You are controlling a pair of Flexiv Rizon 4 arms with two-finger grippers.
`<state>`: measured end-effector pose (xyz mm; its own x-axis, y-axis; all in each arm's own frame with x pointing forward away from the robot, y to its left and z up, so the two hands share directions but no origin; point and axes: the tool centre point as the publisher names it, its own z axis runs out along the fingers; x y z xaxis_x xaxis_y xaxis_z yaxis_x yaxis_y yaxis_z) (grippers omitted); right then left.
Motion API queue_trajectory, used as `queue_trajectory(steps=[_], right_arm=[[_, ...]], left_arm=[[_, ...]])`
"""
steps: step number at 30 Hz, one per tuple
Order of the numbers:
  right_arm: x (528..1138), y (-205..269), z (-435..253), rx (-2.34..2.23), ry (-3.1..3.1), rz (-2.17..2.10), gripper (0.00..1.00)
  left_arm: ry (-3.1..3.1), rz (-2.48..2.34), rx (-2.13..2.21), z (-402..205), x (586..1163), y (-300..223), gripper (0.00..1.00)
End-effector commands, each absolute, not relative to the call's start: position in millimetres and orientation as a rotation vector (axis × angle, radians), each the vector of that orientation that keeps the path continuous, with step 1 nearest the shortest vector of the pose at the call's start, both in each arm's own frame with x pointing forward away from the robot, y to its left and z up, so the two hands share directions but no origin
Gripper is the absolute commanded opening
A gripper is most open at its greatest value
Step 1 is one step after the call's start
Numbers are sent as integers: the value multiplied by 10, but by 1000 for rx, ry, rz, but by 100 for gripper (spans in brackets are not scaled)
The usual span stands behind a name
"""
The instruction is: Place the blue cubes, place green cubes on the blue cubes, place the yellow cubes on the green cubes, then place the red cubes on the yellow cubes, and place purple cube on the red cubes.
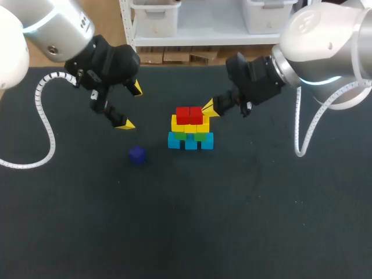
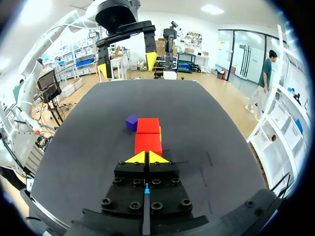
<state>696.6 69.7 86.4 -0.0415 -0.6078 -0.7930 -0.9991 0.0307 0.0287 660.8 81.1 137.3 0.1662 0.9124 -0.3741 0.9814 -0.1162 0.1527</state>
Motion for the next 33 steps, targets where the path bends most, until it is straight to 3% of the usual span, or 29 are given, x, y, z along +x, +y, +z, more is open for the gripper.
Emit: queue_trajectory(steps=[1, 22, 23, 24, 25, 26, 33], right_arm=[[6989, 691, 858, -1636, 1713, 841, 0], [6971, 408, 831, -1579, 1766, 812, 0], [6969, 392, 830, -1580, 1767, 812, 13], [6968, 374, 827, -1579, 1774, 812, 38], [6970, 357, 822, -1576, 1781, 814, 75], [6972, 338, 818, -1574, 1782, 815, 100], [6980, 203, 813, -1555, 1797, 816, 100]], left_arm=[[1795, -267, 2089, 1366, 6603, 826, 100], [1780, -269, 2100, 1378, 6651, 721, 100], [1779, -269, 2102, 1379, 6660, 704, 100], [1778, -268, 2103, 1383, 6666, 689, 100], [1777, -267, 2105, 1385, 6674, 673, 100], [1777, -267, 2106, 1388, 6680, 659, 100], [1762, -271, 2111, 1394, 6712, 540, 100]])
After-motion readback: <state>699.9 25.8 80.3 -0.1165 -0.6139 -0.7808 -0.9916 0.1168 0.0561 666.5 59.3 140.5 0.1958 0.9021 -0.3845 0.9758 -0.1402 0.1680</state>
